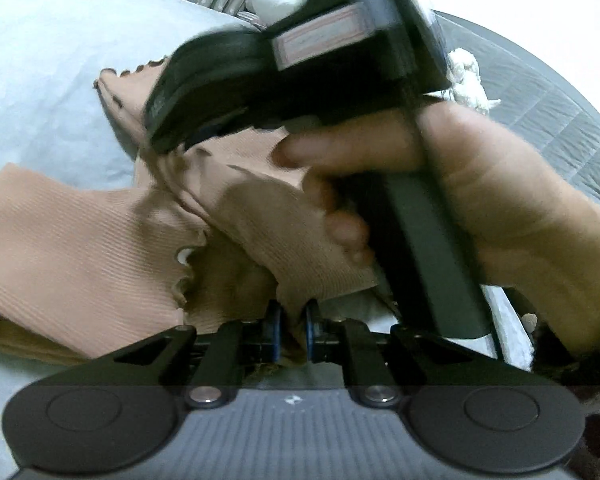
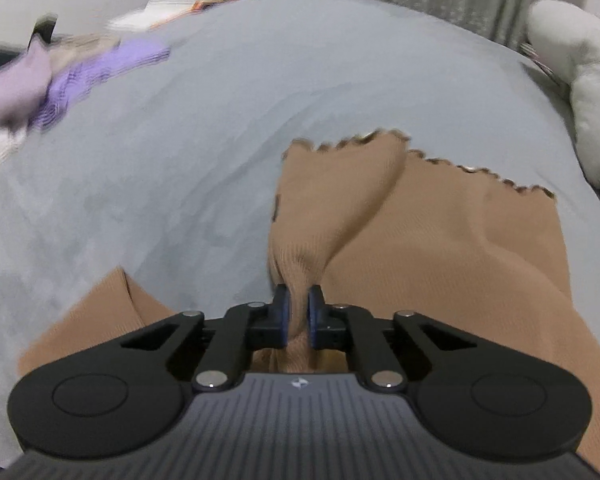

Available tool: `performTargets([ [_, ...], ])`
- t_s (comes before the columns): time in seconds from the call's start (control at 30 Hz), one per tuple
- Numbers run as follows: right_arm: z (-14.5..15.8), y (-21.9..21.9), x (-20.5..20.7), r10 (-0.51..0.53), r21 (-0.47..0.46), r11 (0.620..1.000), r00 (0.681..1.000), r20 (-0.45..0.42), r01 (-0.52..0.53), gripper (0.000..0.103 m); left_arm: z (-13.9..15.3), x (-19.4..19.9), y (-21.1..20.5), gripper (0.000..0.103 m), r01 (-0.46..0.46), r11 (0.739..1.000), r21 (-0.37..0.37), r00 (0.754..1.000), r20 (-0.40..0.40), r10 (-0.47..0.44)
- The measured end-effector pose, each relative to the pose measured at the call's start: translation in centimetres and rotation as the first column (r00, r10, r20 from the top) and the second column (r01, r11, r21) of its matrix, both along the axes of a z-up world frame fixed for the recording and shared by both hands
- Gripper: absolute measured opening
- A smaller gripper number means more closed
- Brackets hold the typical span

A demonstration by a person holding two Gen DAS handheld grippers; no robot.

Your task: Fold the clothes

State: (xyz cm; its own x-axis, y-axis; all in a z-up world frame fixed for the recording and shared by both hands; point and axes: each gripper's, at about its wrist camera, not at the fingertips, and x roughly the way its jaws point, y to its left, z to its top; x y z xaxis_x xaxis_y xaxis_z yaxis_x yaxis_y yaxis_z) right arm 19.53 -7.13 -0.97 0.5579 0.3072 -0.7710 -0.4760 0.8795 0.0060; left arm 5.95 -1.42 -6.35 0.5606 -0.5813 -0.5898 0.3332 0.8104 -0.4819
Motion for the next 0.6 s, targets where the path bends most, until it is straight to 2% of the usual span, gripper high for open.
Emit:
performTargets([
  [0.17, 4.6, -4.5, -1.6, -0.107, 0.098, 0.99, 0.991, 0.076, 0.099, 0.009, 1.7, -1.0, -0.5, 0.009, -0.002, 0.999, 0.039, 0.999, 0.049, 0.0],
  [0.37, 8.1, -10.7, -4.2, -0.234, 0.188, 0.959, 0.965, 0.115, 0.21, 0.009, 2.8, -2.2, -0.2, 0.009, -0.011, 0.997, 0.081, 0.996, 0.089, 0.004],
  [0.6, 9.0, -17.8, -7.9, -0.36, 0.231, 0.916, 0.926, 0.117, 0.327, 0.009, 2.9, -2.1, -1.3, 0.01, -0.006, 0.992, 0.125, 0.999, 0.049, 0.0],
])
